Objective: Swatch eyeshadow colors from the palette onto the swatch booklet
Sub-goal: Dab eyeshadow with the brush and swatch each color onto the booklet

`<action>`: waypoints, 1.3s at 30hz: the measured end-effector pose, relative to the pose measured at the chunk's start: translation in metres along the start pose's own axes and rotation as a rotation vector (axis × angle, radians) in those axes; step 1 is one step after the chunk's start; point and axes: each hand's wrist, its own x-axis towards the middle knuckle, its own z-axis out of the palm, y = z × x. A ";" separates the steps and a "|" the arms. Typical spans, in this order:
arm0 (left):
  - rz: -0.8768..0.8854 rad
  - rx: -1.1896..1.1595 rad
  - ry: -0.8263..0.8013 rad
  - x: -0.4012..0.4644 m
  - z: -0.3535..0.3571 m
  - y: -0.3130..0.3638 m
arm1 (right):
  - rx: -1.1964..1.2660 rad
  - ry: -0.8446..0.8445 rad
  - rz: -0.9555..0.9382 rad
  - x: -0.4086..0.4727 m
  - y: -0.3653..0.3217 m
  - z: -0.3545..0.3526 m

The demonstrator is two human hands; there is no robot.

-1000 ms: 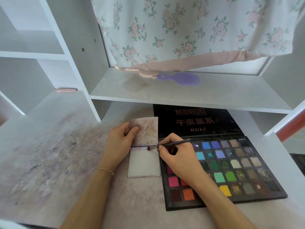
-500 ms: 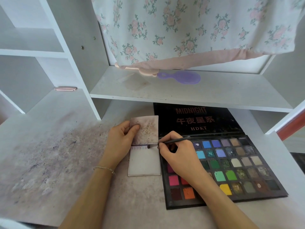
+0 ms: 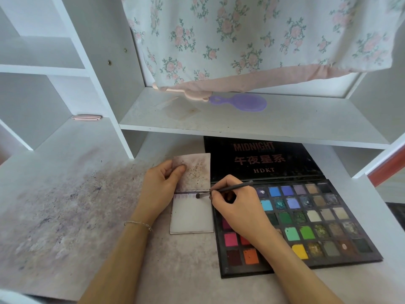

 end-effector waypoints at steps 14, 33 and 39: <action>-0.023 0.000 0.002 0.001 0.001 -0.002 | -0.005 -0.002 -0.010 0.000 -0.001 0.000; -0.029 0.003 0.007 0.002 0.000 -0.003 | 0.267 0.232 -0.068 -0.006 -0.002 -0.031; -0.014 0.020 0.016 0.002 0.001 -0.004 | 0.195 0.371 0.000 -0.024 0.011 -0.064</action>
